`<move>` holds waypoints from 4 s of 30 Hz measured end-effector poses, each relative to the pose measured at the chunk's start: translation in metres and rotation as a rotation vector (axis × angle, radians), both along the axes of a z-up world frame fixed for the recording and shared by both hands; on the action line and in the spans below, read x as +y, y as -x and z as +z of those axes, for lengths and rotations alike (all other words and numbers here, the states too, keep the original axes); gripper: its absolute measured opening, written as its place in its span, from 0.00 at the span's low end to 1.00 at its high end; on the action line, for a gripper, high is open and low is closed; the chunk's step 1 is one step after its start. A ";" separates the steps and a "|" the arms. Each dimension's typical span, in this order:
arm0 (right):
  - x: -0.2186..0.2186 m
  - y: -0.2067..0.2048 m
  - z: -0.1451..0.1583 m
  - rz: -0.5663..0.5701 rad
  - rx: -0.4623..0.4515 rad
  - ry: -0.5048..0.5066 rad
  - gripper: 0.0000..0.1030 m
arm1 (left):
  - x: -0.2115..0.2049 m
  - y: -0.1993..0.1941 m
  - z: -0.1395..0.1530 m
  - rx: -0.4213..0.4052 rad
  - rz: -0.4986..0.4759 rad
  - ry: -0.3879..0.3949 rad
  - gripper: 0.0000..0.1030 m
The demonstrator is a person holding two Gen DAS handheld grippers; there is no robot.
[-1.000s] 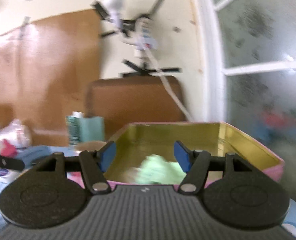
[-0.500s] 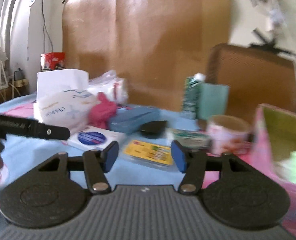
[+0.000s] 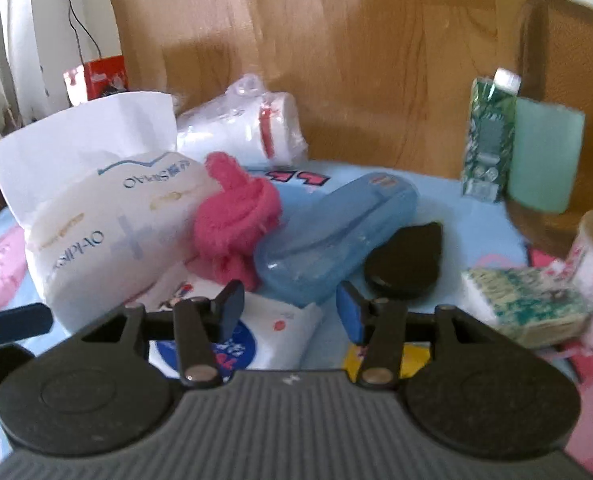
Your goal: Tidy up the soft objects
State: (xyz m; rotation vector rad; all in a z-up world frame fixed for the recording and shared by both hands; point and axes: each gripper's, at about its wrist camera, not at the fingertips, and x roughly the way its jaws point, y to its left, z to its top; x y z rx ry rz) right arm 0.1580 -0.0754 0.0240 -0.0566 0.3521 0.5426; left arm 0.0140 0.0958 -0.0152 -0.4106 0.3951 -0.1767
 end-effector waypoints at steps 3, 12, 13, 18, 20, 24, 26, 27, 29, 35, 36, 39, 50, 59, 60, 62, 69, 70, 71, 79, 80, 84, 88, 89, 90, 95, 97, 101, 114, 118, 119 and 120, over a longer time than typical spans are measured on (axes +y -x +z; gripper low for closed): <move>-0.006 0.005 -0.003 0.049 0.023 -0.027 0.42 | 0.002 -0.001 -0.001 0.002 -0.003 0.013 0.83; -0.032 0.047 -0.016 0.111 0.019 -0.043 0.41 | 0.008 -0.004 -0.003 0.023 0.007 0.045 0.83; -0.035 0.053 -0.018 0.115 0.019 -0.045 0.41 | 0.008 -0.005 -0.003 0.025 0.007 0.045 0.83; -0.045 0.074 -0.024 0.142 0.001 -0.054 0.44 | 0.007 -0.006 -0.002 0.032 0.005 0.038 0.83; -0.050 0.079 -0.025 0.142 -0.013 -0.071 0.45 | 0.007 -0.006 -0.002 0.034 0.007 0.038 0.83; -0.051 0.094 -0.026 0.152 -0.082 -0.074 0.73 | 0.008 -0.007 -0.003 0.039 0.007 0.046 0.83; -0.046 0.103 -0.027 0.172 -0.131 -0.036 0.80 | 0.009 -0.008 -0.003 0.041 0.005 0.049 0.83; -0.043 0.106 -0.027 0.179 -0.146 -0.009 0.83 | 0.009 -0.008 -0.003 0.042 0.003 0.051 0.83; -0.032 0.107 -0.028 0.186 -0.162 0.055 0.86 | 0.009 -0.008 -0.003 0.041 0.002 0.053 0.86; -0.010 0.087 -0.029 0.166 -0.086 0.168 0.86 | 0.010 -0.007 -0.003 0.036 0.000 0.059 0.87; -0.007 0.083 -0.030 0.160 -0.072 0.180 0.86 | 0.010 -0.007 -0.003 0.036 -0.001 0.060 0.88; -0.006 0.078 -0.030 0.156 -0.054 0.177 0.84 | 0.010 -0.007 -0.003 0.036 -0.003 0.062 0.88; -0.025 0.106 -0.038 0.220 -0.099 0.193 0.75 | 0.009 -0.009 -0.003 0.039 -0.019 0.060 0.88; -0.082 0.145 -0.052 0.216 -0.091 0.167 0.79 | -0.002 -0.012 -0.004 0.069 -0.057 0.015 0.90; -0.087 0.148 -0.053 0.190 -0.092 0.160 0.79 | -0.003 -0.012 -0.003 0.072 -0.056 0.004 0.90; -0.098 0.149 -0.055 0.134 -0.087 0.133 0.81 | -0.006 -0.012 -0.004 0.085 -0.051 -0.016 0.90; -0.109 0.151 -0.057 0.059 -0.081 0.088 0.81 | -0.010 -0.012 -0.003 0.099 -0.035 -0.045 0.90; -0.109 0.151 -0.058 0.058 -0.083 0.092 0.81 | -0.010 -0.012 -0.003 0.101 -0.035 -0.046 0.90; -0.107 0.151 -0.058 0.057 -0.087 0.099 0.81 | -0.010 -0.012 -0.003 0.103 -0.036 -0.046 0.90; -0.105 0.152 -0.058 0.059 -0.094 0.115 0.82 | -0.021 -0.010 -0.002 0.111 -0.068 -0.083 0.90; -0.104 0.152 -0.058 0.059 -0.095 0.117 0.82 | -0.022 -0.010 -0.002 0.110 -0.073 -0.087 0.90; -0.102 0.151 -0.059 0.064 -0.094 0.121 0.83 | -0.028 -0.008 -0.002 0.097 -0.089 -0.116 0.90; -0.101 0.150 -0.059 0.069 -0.091 0.120 0.85 | -0.033 -0.008 -0.001 0.090 -0.096 -0.145 0.94; -0.101 0.150 -0.059 0.069 -0.091 0.121 0.85 | -0.034 -0.008 -0.001 0.088 -0.097 -0.152 0.95; -0.101 0.150 -0.059 0.069 -0.091 0.121 0.85 | -0.035 -0.007 -0.001 0.086 -0.099 -0.158 0.95; -0.101 0.150 -0.059 0.070 -0.091 0.121 0.86 | -0.041 -0.005 0.000 0.076 -0.099 -0.196 1.00; -0.101 0.150 -0.059 0.070 -0.090 0.122 0.86 | -0.043 -0.007 0.000 0.089 -0.091 -0.207 1.00; -0.100 0.151 -0.060 0.071 -0.090 0.126 0.88 | -0.039 -0.013 -0.002 0.132 -0.090 -0.189 1.00; -0.101 0.148 -0.060 0.061 -0.075 0.130 0.96 | -0.032 0.012 -0.005 0.165 -0.140 -0.089 0.99; -0.100 0.149 -0.060 0.057 -0.078 0.132 0.96 | -0.033 0.020 -0.007 0.196 -0.177 -0.045 0.95; -0.100 0.149 -0.060 0.056 -0.079 0.133 0.96 | -0.034 0.021 -0.006 0.200 -0.188 -0.032 0.93; -0.100 0.149 -0.060 0.054 -0.081 0.133 0.95 | -0.035 0.021 -0.005 0.201 -0.201 -0.020 0.91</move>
